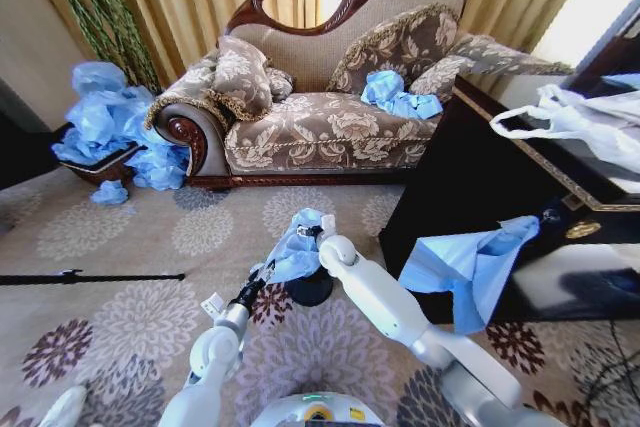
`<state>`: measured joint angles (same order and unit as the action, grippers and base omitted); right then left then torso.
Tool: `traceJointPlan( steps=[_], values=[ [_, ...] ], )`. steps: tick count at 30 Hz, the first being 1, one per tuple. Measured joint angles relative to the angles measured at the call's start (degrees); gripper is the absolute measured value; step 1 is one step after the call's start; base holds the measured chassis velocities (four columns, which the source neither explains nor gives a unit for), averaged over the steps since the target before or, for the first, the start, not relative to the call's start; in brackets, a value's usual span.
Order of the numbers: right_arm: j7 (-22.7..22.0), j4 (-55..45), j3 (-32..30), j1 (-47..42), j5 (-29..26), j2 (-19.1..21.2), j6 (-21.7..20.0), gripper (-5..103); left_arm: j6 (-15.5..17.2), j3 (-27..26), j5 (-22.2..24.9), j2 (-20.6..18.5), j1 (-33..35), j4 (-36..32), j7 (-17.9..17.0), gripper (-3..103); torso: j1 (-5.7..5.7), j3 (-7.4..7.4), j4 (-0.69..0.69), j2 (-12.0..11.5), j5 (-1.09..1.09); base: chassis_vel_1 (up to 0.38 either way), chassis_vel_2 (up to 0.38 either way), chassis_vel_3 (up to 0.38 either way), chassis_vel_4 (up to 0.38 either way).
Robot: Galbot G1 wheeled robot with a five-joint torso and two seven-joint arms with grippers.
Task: Place a garbage bag over the trash bin.
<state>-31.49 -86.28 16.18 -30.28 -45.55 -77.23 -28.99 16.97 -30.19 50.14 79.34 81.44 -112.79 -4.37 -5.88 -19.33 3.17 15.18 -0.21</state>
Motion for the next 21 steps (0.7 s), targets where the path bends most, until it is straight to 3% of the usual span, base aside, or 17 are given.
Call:
traceJointPlan(
  steps=[5, 11, 17, 21],
  values=[
    [-1.3, -7.1, -1.7, -3.5, 0.1, 2.8, 0.5, 100, 0.7, -0.1, -3.2, -1.0, 0.3, -1.7, 2.2, 100, 0.00, 0.00, -0.01, 0.0, 0.01, 0.000, 0.000, 0.000, 0.000],
    [-1.0, -10.6, -7.4, -10.2, 3.8, 4.4, 1.6, 100, 0.3, -0.2, -12.0, -2.7, -1.9, -1.7, 6.6, 100, 0.00, 0.00, 0.02, 0.0, 0.01, 0.000, 0.000, 0.000, 0.000],
    [-0.6, -12.1, -12.0, -17.2, 5.8, 3.0, 2.8, 103, 2.0, 0.0, -14.5, -4.8, -3.0, -3.4, 8.5, 100, 0.00, 0.00, 0.01, 0.0, 0.01, 0.000, 0.000, 0.000, 0.000],
    [-0.2, -12.0, -14.1, -20.6, 7.0, 0.3, 3.9, 98, 2.7, 0.3, -15.6, -6.7, -3.6, -3.7, 9.8, 100, 0.00, 0.00, 0.00, 0.0, 0.01, 0.000, 0.000, 0.000, 0.000]
  ],
)
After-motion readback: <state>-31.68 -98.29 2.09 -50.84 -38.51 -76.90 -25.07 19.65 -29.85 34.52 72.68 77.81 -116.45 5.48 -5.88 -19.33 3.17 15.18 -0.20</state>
